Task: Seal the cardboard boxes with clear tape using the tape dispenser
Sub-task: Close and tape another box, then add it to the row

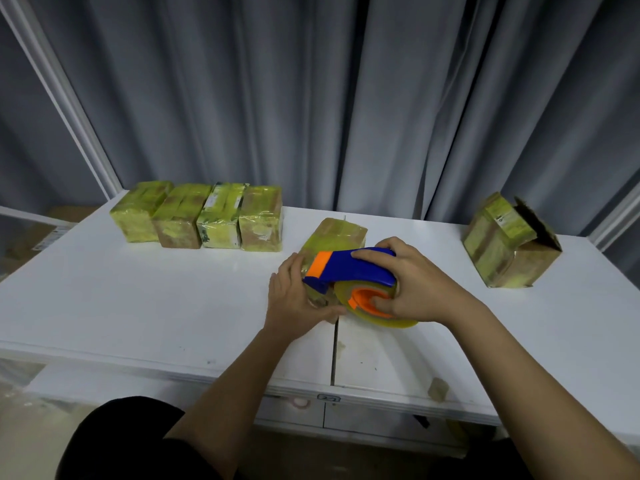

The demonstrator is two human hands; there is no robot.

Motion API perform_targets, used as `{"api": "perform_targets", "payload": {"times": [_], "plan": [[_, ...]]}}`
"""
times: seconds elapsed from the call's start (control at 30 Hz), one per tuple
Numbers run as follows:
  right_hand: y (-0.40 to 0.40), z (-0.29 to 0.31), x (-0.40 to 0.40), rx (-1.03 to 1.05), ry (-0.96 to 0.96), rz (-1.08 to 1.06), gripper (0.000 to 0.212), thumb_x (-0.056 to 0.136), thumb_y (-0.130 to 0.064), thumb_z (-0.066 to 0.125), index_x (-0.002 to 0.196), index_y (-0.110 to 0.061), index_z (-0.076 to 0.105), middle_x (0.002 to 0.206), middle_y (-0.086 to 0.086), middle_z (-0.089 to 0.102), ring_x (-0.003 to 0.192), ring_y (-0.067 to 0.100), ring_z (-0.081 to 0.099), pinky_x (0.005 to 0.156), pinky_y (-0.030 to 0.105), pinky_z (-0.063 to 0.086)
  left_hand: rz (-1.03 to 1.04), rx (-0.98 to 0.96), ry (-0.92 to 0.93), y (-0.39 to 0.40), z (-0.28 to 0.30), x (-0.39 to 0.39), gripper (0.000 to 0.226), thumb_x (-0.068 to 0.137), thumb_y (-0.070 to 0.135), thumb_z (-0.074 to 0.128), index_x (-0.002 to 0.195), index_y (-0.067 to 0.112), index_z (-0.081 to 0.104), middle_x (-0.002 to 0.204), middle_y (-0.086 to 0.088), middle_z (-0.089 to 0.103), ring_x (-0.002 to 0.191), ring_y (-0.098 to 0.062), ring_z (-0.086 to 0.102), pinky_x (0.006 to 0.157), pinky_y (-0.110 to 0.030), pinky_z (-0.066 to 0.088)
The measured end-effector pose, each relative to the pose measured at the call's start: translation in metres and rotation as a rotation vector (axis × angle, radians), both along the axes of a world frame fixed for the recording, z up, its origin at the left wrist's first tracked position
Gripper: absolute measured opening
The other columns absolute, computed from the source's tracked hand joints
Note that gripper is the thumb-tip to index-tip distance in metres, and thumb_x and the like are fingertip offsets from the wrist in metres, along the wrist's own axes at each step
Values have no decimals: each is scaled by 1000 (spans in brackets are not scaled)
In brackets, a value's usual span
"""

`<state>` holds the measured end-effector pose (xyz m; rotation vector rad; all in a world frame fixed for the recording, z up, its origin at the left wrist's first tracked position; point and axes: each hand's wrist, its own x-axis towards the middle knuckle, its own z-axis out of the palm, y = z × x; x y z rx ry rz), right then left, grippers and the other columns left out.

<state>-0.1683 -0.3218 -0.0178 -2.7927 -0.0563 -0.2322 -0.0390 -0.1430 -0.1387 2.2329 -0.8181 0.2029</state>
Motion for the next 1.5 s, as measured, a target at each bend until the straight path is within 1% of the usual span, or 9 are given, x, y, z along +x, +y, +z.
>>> {"api": "perform_targets", "payload": {"times": [0.13, 0.23, 0.37, 0.5, 0.67, 0.87, 1.03, 1.33, 1.5], "plan": [[0, -6, -8, 57, -65, 11, 69, 78, -33, 75, 138, -31, 41, 131, -8, 32, 99, 8, 45, 77, 5, 37, 31, -108, 6, -6, 0, -6, 108, 55, 87, 55, 132, 16, 30, 133, -15, 50, 122, -33, 49, 94, -59, 43], [3, -13, -11, 83, -152, 14, 56, 75, -25, 78, 125, -23, 53, 130, -4, 36, 95, 13, 51, 79, 19, 46, 23, -75, -12, -6, -2, 1, 110, 54, 87, 58, 133, 15, 33, 135, -11, 49, 124, -30, 48, 93, -57, 44], [-1, -22, -9, 107, -181, -14, 57, 77, -29, 75, 131, -23, 57, 135, 3, 44, 111, 19, 52, 93, 27, 44, 23, -32, 23, -4, -5, 13, 120, 50, 84, 62, 141, 9, 36, 143, -8, 41, 131, -25, 41, 99, -53, 41], [3, -36, -12, 1, -141, -52, 63, 84, -55, 53, 142, -38, 39, 142, -5, 35, 118, 20, 49, 87, 35, 51, -4, -49, 62, -4, -8, 19, 112, 55, 69, 64, 144, 9, 33, 150, -8, 33, 137, -24, 31, 109, -39, 32], [7, -42, -16, -1, 16, -108, 76, 84, -52, 62, 146, -48, 17, 137, -7, 25, 95, 18, 53, 72, 23, 45, -18, -100, 204, -3, 0, 20, 100, 54, 50, 74, 142, 32, 31, 149, -3, 20, 137, -24, 22, 101, -37, 36], [10, -27, -19, 250, -15, -122, 72, 78, -38, 72, 137, -52, 32, 122, -13, 32, 101, 15, 51, 86, 31, 48, -78, -153, 258, 1, 4, 23, 107, 46, 62, 74, 141, 35, 33, 132, 5, 40, 123, -11, 37, 95, -32, 40], [12, -22, -34, 227, 2, -177, 76, 76, -39, 72, 134, -60, 28, 119, -16, 34, 99, 17, 53, 86, 32, 48, -70, -98, 303, 0, 11, 25, 109, 42, 64, 75, 139, 45, 30, 133, 9, 41, 123, -9, 40, 95, -37, 42], [27, -32, -64, 198, 28, -245, 73, 78, -45, 68, 136, -55, 26, 109, -12, 49, 96, 12, 52, 81, 27, 45, -86, -25, 305, -2, 20, 32, 106, 50, 56, 86, 139, 38, 31, 137, 4, 40, 123, -15, 45, 93, -37, 41], [27, -45, -68, 501, 12, -255, 69, 66, -67, 67, 128, -52, 41, 120, -16, 55, 106, 7, 54, 86, 26, 47, -127, -26, 328, -3, 20, 32, 112, 46, 59, 81, 142, 38, 27, 140, -1, 35, 128, -19, 40, 98, -41, 41]]}}
